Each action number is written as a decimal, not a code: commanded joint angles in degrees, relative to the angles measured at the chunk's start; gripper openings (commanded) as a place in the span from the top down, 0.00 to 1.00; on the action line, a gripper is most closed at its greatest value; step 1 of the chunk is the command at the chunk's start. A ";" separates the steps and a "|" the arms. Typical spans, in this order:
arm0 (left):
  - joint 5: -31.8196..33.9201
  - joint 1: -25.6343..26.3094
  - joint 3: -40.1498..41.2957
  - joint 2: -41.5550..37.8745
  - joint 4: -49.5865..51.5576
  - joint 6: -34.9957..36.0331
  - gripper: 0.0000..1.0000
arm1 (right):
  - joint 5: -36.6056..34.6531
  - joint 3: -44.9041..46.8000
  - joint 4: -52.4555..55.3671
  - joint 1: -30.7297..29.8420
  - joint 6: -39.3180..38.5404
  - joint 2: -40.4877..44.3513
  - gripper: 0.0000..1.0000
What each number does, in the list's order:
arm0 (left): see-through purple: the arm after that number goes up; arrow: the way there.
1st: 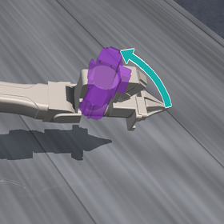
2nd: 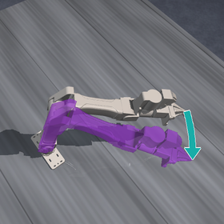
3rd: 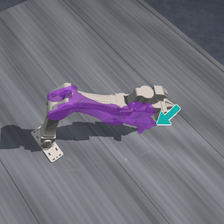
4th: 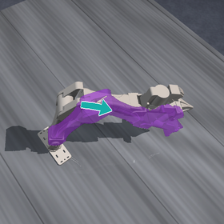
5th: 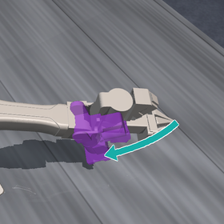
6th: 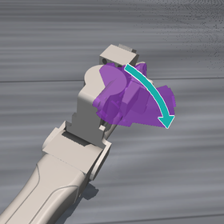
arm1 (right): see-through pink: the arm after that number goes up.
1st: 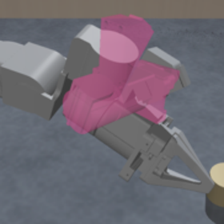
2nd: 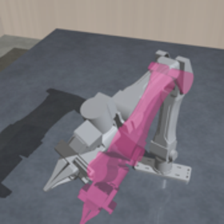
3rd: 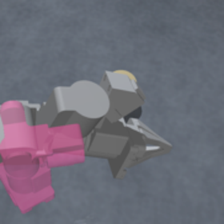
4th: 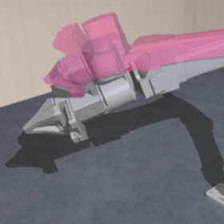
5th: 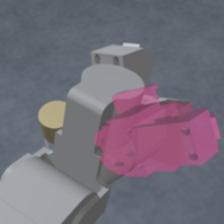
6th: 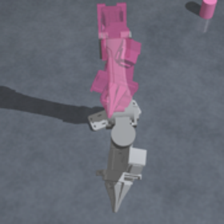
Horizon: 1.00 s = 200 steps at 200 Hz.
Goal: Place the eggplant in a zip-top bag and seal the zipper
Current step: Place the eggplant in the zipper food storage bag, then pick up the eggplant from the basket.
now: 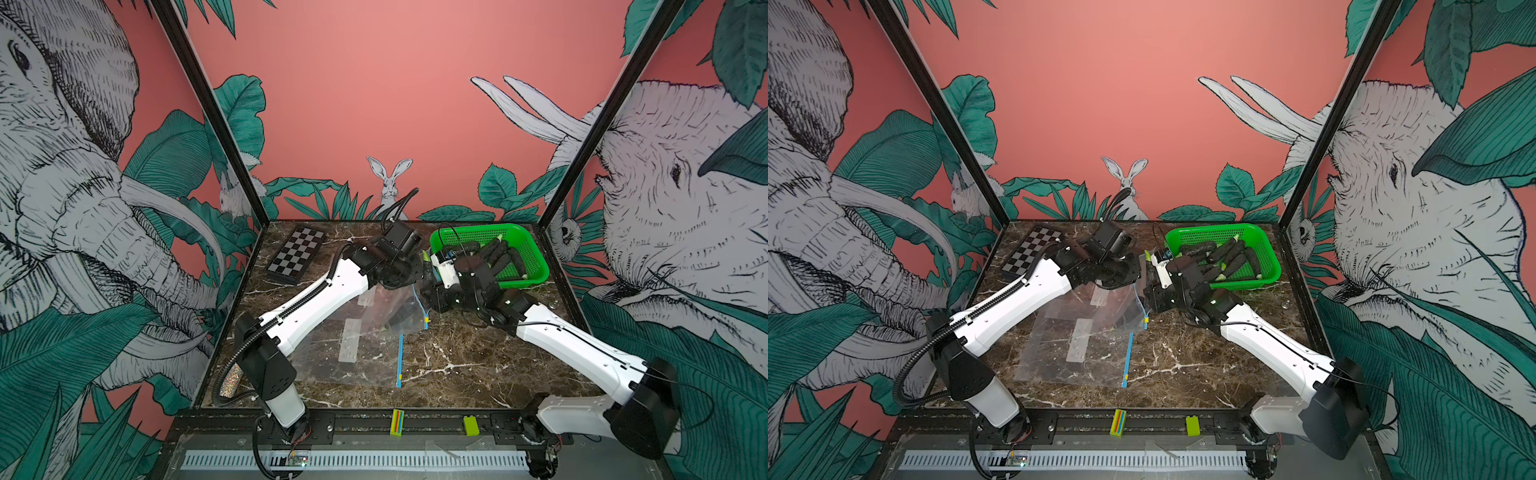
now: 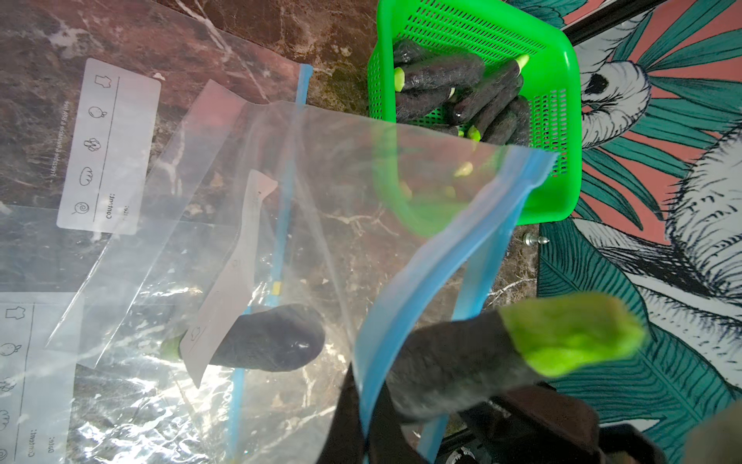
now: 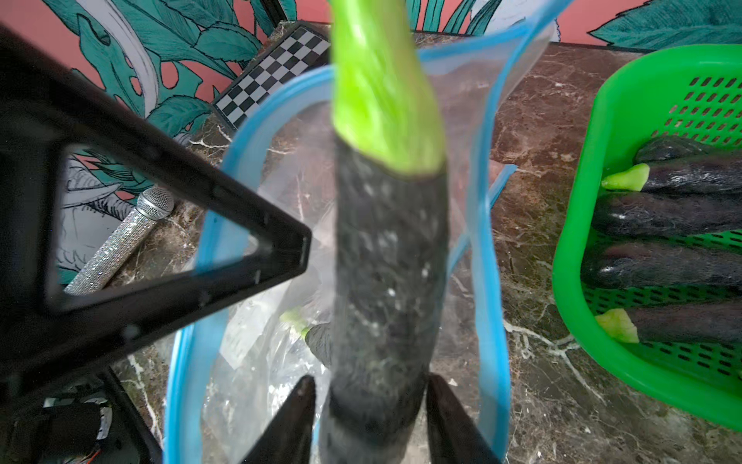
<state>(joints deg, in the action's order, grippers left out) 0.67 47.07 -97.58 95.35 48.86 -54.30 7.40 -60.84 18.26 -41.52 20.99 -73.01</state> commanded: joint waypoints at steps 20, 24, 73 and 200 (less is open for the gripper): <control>0.81 -0.59 -1.30 -1.04 -0.01 0.69 1.00 | 5.77 -4.28 3.44 1.51 0.04 3.31 0.44; 0.83 -0.64 -1.25 -1.13 -0.07 0.69 1.00 | 6.41 -4.31 3.68 2.17 0.24 3.78 0.44; 0.79 -1.09 -0.63 -1.52 -0.17 1.04 1.00 | 10.84 -7.30 12.35 16.95 1.20 4.99 0.35; 1.45 -1.50 1.06 -3.07 -0.61 0.26 1.00 | 2.08 -38.91 25.07 42.65 -0.45 -41.86 0.19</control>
<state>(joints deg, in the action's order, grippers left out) 0.89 45.91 -97.54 95.35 48.84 -53.43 13.82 -94.72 38.81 1.06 22.26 -109.84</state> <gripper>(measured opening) 0.047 0.811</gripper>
